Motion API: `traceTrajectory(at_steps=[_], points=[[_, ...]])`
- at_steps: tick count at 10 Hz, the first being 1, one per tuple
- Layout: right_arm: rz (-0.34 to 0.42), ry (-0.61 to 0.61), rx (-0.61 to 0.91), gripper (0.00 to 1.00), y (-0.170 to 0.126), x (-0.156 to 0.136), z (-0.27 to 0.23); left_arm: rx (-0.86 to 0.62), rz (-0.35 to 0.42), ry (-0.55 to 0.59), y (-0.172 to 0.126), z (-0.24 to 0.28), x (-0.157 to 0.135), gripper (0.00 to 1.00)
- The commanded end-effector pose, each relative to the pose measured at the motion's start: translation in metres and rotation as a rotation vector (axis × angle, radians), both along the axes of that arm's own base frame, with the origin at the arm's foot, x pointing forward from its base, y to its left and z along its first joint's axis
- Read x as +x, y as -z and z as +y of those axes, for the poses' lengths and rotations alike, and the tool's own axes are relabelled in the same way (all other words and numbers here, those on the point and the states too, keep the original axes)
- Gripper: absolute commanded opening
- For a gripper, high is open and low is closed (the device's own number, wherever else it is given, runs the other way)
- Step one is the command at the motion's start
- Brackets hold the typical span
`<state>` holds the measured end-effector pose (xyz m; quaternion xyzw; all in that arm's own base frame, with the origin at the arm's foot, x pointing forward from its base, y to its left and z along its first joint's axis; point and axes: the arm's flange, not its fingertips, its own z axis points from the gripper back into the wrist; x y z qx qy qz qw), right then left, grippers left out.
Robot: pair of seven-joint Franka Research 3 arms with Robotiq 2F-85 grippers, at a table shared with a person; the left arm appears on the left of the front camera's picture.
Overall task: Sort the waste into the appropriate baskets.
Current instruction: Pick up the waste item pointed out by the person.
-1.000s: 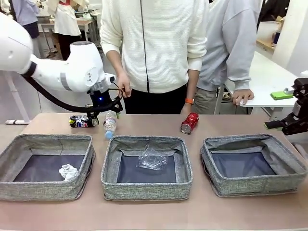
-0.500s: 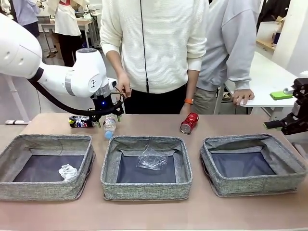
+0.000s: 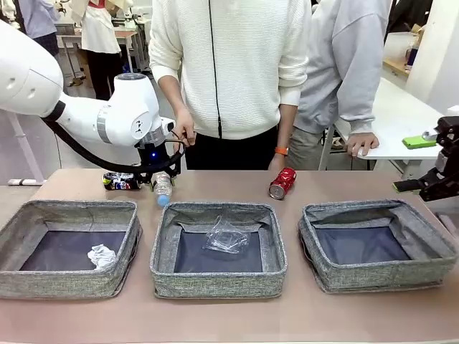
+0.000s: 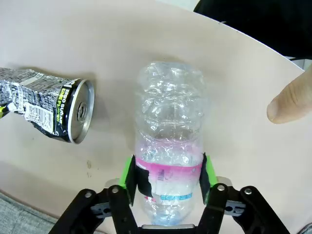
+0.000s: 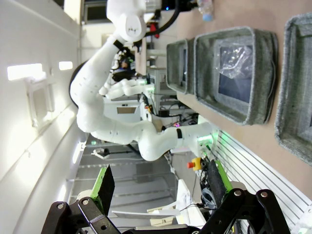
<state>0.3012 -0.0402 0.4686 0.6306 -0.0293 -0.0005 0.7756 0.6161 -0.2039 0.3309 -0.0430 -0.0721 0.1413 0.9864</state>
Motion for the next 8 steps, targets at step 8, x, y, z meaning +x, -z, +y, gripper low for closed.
traceTrajectory(at_steps=[8], points=[[0.014, 0.011, 0.017, 1.0, -0.005, 0.0, 0.002, 0.012, 0.056, -0.005, -0.004, 0.014, -0.004, 0.03]])
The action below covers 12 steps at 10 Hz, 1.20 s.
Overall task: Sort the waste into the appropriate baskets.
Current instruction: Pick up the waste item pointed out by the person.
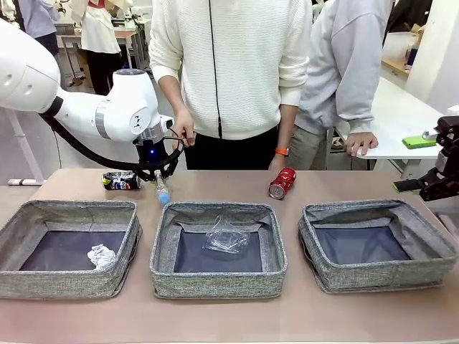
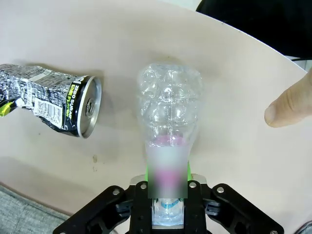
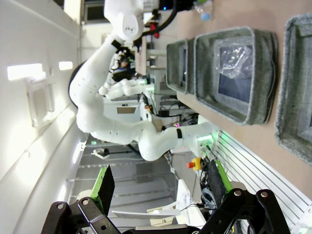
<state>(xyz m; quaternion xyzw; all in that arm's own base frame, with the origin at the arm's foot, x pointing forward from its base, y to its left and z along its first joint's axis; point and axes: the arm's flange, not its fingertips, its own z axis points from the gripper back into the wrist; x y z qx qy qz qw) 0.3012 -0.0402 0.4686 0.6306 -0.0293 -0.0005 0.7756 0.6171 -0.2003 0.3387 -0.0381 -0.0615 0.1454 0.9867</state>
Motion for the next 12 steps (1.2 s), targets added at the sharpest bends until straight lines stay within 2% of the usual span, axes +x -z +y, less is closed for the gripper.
traceTrajectory(at_steps=[1, 2, 3, 4, 5, 6, 7, 8, 9, 12], points=[[0.014, 0.011, 0.017, 1.0, -0.005, 0.0, 0.002, 0.015, 0.021, 0.008, -0.005, 0.019, -0.007, 0.03], [0.014, 0.011, 0.017, 1.0, -0.005, 0.0, 0.002, -0.071, 0.023, 0.053, -0.034, 0.035, -0.017, 0.03], [0.014, 0.011, 0.017, 1.0, -0.005, 0.0, 0.002, -0.081, -0.01, 0.094, -0.087, 0.049, -0.049, 0.03], [0.014, 0.011, 0.017, 1.0, -0.005, 0.0, 0.002, -0.137, 0.009, 0.185, -0.133, 0.053, -0.095, 0.03], [0.014, 0.011, 0.017, 1.0, -0.005, 0.0, 0.002, -0.198, -0.026, 0.309, -0.172, 0.05, -0.154, 0.03], [0.014, 0.011, 0.017, 1.0, -0.005, 0.0, 0.002, -0.145, -0.059, 0.392, -0.192, 0.046, -0.213, 0.03], [0.014, 0.011, 0.017, 1.0, -0.005, 0.0, 0.002, -0.056, -0.055, 0.488, -0.191, 0.041, -0.259, 0.03], [0.014, 0.011, 0.017, 1.0, -0.005, 0.0, 0.002, -0.028, -0.053, 0.497, -0.182, 0.038, -0.271, 0.03], [0.014, 0.011, 0.017, 1.0, -0.005, 0.0, 0.002, -0.109, -0.037, 0.395, -0.191, 0.029, -0.199, 0.03], [0.014, 0.011, 0.017, 1.0, -0.005, 0.0, 0.002, -0.109, -0.037, 0.395, -0.191, 0.029, -0.199, 0.03]])
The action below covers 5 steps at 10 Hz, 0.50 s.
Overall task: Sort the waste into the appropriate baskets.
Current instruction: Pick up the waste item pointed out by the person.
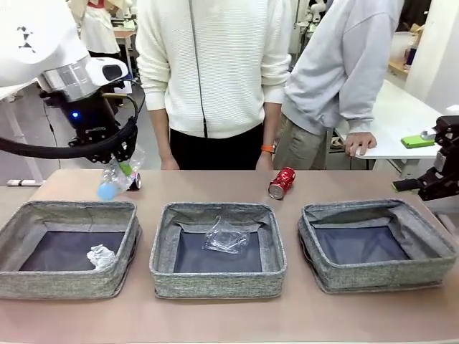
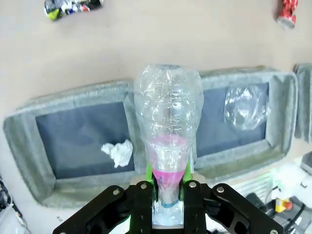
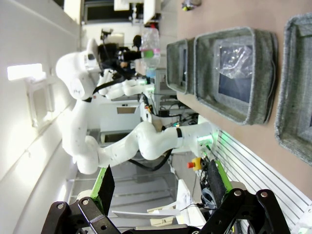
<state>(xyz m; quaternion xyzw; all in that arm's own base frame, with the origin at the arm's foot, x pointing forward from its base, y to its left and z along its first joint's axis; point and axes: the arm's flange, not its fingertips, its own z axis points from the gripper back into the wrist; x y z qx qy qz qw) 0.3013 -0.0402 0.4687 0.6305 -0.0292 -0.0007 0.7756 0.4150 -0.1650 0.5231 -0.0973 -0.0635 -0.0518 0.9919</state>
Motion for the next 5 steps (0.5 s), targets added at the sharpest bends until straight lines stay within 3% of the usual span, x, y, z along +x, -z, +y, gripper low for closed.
traceTrajectory(at_steps=[1, 2, 4, 5], points=[[0.014, 0.011, 0.017, 1.0, -0.005, 0.0, 0.002, -0.017, 0.002, -0.006, -0.007, -0.006, 0.004, 0.03], [0.014, 0.011, 0.017, 1.0, -0.005, 0.0, 0.002, 0.0, 0.0, 0.0, 0.0, 0.0, 0.0, 0.22], [0.014, 0.011, 0.017, 1.0, -0.005, 0.0, 0.002, 0.027, 0.049, -0.081, -0.056, -0.05, -0.019, 0.22], [0.014, 0.011, 0.017, 1.0, -0.005, 0.0, 0.002, 0.034, 0.006, -0.094, -0.094, -0.074, -0.03, 0.22]])
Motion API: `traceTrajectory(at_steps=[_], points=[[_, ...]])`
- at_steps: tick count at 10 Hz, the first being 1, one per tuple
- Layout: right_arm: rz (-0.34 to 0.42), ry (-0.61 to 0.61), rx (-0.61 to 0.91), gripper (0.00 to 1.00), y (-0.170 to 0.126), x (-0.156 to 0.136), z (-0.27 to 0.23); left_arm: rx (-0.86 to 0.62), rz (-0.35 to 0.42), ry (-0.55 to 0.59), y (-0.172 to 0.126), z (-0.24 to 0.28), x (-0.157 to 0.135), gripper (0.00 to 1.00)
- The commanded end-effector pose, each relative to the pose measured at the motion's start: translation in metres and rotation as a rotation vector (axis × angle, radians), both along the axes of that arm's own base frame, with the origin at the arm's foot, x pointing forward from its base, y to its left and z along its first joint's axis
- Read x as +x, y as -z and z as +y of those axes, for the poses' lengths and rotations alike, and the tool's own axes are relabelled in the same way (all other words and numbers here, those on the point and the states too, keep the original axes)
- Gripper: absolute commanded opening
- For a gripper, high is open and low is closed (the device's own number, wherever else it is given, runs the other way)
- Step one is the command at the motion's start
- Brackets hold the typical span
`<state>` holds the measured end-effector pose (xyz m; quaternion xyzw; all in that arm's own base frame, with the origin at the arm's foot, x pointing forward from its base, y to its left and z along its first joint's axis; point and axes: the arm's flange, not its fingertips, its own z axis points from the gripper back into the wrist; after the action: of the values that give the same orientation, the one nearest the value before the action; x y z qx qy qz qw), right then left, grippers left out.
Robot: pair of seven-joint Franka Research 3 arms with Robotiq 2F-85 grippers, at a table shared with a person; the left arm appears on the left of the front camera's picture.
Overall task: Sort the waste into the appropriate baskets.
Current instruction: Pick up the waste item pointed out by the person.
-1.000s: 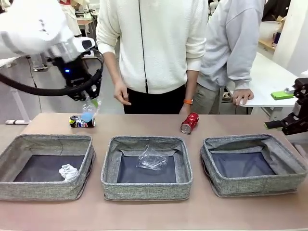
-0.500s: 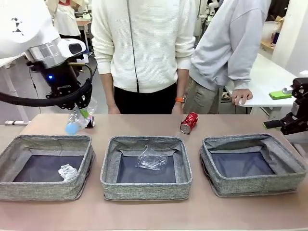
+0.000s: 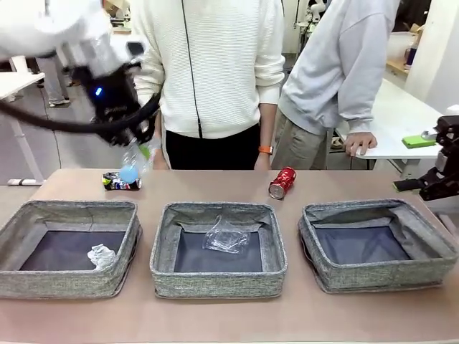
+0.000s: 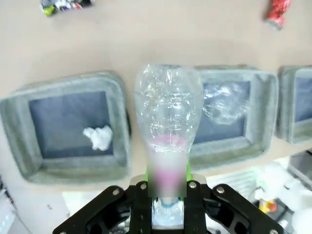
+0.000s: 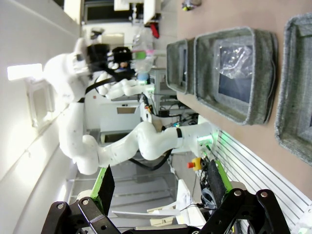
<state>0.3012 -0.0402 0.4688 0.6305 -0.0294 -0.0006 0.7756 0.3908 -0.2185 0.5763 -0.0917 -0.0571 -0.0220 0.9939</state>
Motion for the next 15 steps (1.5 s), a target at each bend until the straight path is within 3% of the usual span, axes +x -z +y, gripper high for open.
traceTrajectory(at_steps=[1, 2, 3, 5, 6, 7, 9, 11, 15], points=[[0.014, 0.01, 0.017, 1.0, -0.005, 0.0, 0.002, 0.049, -0.035, -0.015, -0.071, -0.042, -0.017, 0.22], [0.014, 0.01, 0.017, 1.0, -0.005, 0.0, 0.002, 0.089, -0.04, -0.044, -0.1, -0.065, -0.03, 0.22], [0.014, 0.01, 0.017, 1.0, -0.005, 0.0, 0.002, 0.126, -0.084, -0.003, -0.121, -0.082, -0.04, 0.22], [0.014, 0.01, 0.017, 1.0, -0.005, 0.0, 0.002, 0.116, -0.127, 0.031, -0.148, -0.105, -0.049, 0.22], [0.014, 0.01, 0.017, 1.0, -0.005, 0.0, 0.002, 0.091, -0.121, 0.034, -0.157, -0.112, -0.051, 0.22], [0.014, 0.01, 0.017, 1.0, -0.005, 0.0, 0.002, 0.031, -0.098, -0.039, -0.168, -0.121, -0.05, 0.22], [0.014, 0.01, 0.017, 1.0, -0.005, 0.0, 0.002, -0.063, -0.134, -0.082, -0.172, -0.125, -0.052, 0.22], [0.014, 0.01, 0.017, 1.0, -0.005, 0.0, 0.002, -0.064, -0.133, -0.117, -0.164, -0.123, -0.05, 0.22], [0.014, 0.01, 0.017, 1.0, -0.005, 0.0, 0.002, -0.029, -0.127, -0.072, -0.172, -0.124, -0.046, 0.22]])
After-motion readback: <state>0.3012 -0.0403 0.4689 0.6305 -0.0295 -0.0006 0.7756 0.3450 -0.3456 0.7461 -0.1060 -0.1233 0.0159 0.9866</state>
